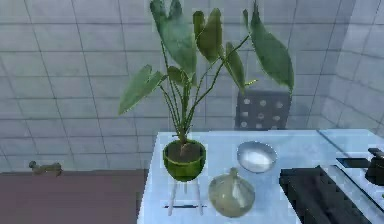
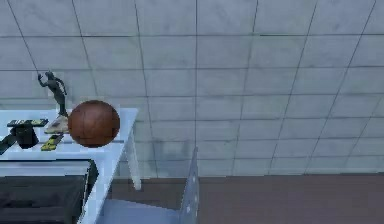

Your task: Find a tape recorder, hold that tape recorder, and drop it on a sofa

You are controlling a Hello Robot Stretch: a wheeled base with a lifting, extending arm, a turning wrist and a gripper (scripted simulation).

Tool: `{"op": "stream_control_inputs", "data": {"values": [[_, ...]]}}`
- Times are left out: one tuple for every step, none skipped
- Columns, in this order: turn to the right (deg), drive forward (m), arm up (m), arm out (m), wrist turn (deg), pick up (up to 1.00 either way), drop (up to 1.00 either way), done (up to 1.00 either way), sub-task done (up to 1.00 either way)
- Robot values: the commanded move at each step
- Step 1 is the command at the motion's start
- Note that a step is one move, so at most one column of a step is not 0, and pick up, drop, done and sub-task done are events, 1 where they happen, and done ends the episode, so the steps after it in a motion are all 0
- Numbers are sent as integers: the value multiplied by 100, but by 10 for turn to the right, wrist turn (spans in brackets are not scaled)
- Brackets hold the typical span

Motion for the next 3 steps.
{"op": "stream_control_inputs", "data": {"values": [[-390, 0, 0, 0, 0, 0, 0, 0, 0], [0, 0, 50, 0, 0, 0, 0, 0, 0], [0, 0, 38, 0, 0, 0, 0, 0, 0]]}}
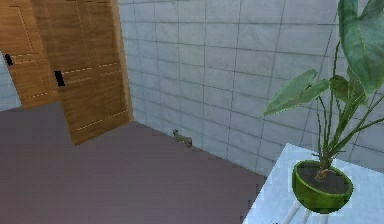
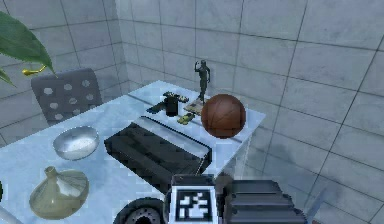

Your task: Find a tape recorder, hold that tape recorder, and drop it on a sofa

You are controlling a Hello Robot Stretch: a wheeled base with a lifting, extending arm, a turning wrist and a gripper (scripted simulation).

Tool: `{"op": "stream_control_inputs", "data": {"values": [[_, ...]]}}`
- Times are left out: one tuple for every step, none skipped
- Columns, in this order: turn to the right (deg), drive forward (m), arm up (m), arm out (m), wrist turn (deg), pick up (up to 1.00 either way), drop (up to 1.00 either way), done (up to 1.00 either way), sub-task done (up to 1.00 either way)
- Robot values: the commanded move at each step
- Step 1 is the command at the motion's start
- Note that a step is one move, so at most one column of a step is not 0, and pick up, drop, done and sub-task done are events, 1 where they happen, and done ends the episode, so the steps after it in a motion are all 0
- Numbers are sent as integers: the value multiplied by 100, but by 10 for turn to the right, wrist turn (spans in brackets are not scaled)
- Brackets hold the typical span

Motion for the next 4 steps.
{"op": "stream_control_inputs", "data": {"values": [[0, 0, 0, 18, 0, 0, 0, 0, 0], [0, 0, 0, 0, 450, 0, 0, 0, 0], [0, 0, 0, 0, 450, 0, 0, 0, 0], [0, 0, 0, 0, 450, 0, 0, 0, 0]]}}
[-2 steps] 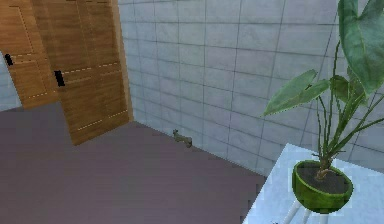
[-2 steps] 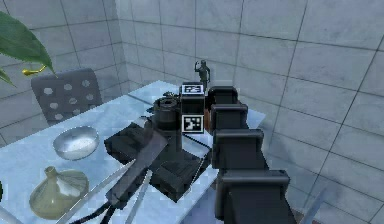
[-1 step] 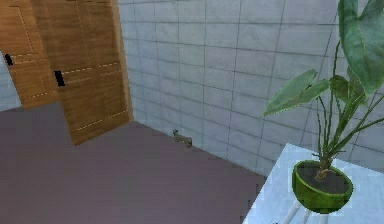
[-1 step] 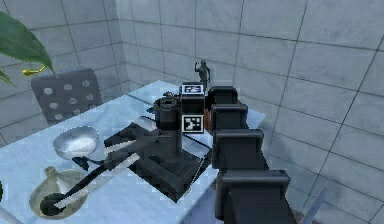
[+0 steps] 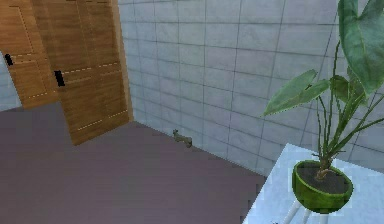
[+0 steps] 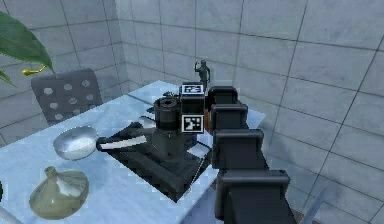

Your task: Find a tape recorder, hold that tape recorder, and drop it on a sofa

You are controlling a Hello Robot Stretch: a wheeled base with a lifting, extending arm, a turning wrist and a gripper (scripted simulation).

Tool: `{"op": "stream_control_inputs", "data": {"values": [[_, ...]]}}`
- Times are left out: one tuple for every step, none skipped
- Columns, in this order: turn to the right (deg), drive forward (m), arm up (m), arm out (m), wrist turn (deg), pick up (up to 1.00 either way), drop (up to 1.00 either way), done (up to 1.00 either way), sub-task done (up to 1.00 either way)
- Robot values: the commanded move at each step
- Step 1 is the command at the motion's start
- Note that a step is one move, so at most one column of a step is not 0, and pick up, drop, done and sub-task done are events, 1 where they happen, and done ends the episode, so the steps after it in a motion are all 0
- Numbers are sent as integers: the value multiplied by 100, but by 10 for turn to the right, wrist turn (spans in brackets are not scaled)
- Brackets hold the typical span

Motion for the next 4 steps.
{"op": "stream_control_inputs", "data": {"values": [[0, 0, 0, 0, 360, 0, 0, 0, 0], [0, 0, -28, 0, 0, 0, 0, 0, 0], [0, 0, 0, 0, 0, 100, 0, 0, 0], [0, 0, 10, 0, 0, 0, 0, 0, 0]]}}
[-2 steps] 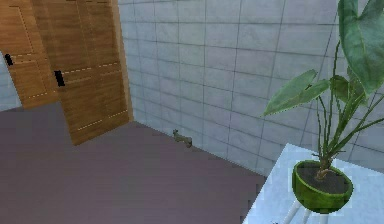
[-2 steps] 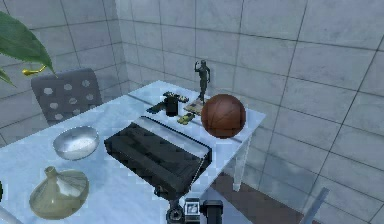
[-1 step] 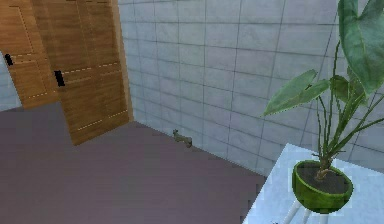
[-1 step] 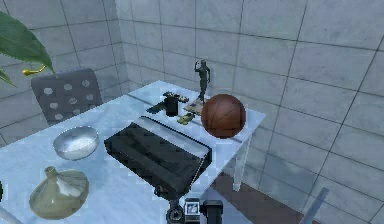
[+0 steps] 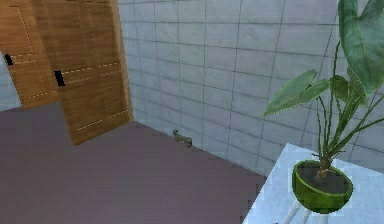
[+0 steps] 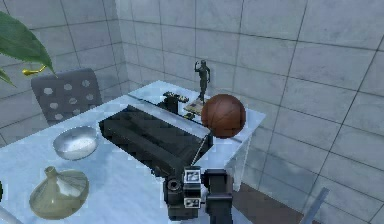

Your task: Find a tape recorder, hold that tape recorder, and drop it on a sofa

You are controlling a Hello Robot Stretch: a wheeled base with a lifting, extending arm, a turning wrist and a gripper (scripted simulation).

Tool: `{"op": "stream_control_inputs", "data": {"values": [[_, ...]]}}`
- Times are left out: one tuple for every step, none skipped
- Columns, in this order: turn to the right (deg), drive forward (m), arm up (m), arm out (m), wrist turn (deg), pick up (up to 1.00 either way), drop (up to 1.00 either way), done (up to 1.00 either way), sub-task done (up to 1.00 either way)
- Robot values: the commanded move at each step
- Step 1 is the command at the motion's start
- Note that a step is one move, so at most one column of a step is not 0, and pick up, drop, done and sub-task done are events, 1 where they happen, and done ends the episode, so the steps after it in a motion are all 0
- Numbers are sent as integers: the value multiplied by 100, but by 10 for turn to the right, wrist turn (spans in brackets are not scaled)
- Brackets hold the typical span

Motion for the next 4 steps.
{"op": "stream_control_inputs", "data": {"values": [[0, 0, 18, 0, 0, 0, 0, 0, 0], [0, 0, 0, 0, -450, 0, 0, 0, 0], [0, 0, 0, 0, -450, 0, 0, 0, 0], [0, 0, 0, 0, -300, 0, 0, 0, 0]]}}
